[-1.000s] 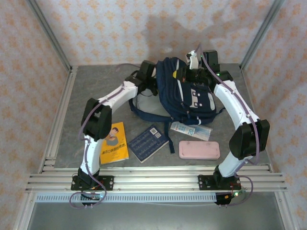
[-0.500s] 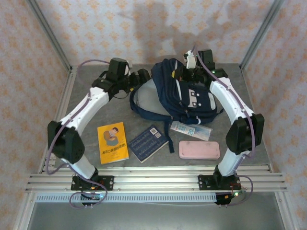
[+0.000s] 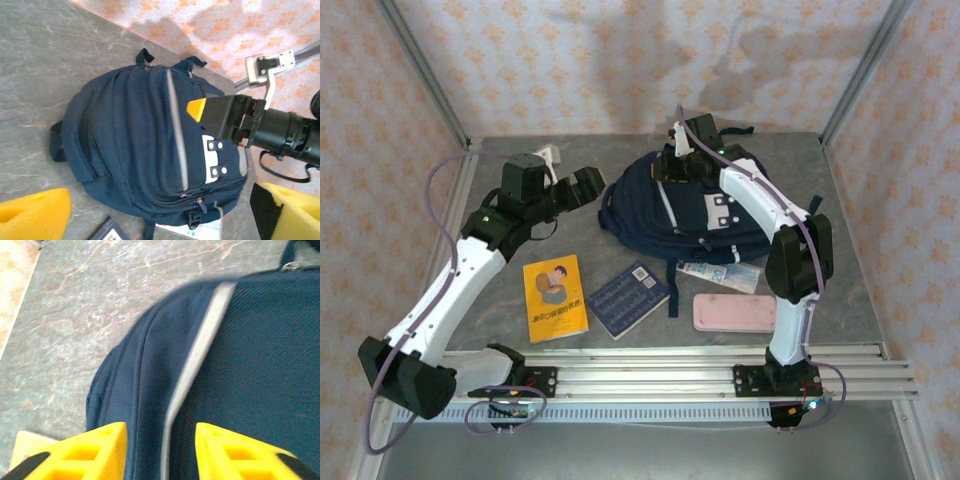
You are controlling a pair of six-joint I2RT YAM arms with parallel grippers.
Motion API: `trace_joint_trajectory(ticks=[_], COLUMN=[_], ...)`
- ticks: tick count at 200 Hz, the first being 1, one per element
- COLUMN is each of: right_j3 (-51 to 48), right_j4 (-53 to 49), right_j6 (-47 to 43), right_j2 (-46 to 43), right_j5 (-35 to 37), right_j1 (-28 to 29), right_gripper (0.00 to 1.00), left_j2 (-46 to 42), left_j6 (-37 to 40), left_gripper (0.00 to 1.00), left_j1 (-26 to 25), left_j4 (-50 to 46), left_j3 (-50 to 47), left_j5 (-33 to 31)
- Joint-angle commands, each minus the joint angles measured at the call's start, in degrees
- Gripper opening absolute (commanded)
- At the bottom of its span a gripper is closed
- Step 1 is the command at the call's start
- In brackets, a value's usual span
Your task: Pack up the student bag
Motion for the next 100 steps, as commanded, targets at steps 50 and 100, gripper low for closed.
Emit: trace_joint_trajectory(ticks=[50, 100], right_j3=[-9.0, -22.8], right_j4=[-3.0, -8.5], right_j6=[1.7, 7.4], right_j2=[-20.1, -27.1], right_j5=[22.0, 13.4], right_j1=[2.1, 7.0], right_gripper=[0.55, 0.54], left_j2=[-1.6, 0.4], left_j6=[3.6, -1.1], left_gripper=[0.99, 0.99], left_j1=[-2.6, -11.4], left_j4=[-8.5, -8.8], left_j3=[-4.2, -10.3], left_j5=[-0.1, -4.7])
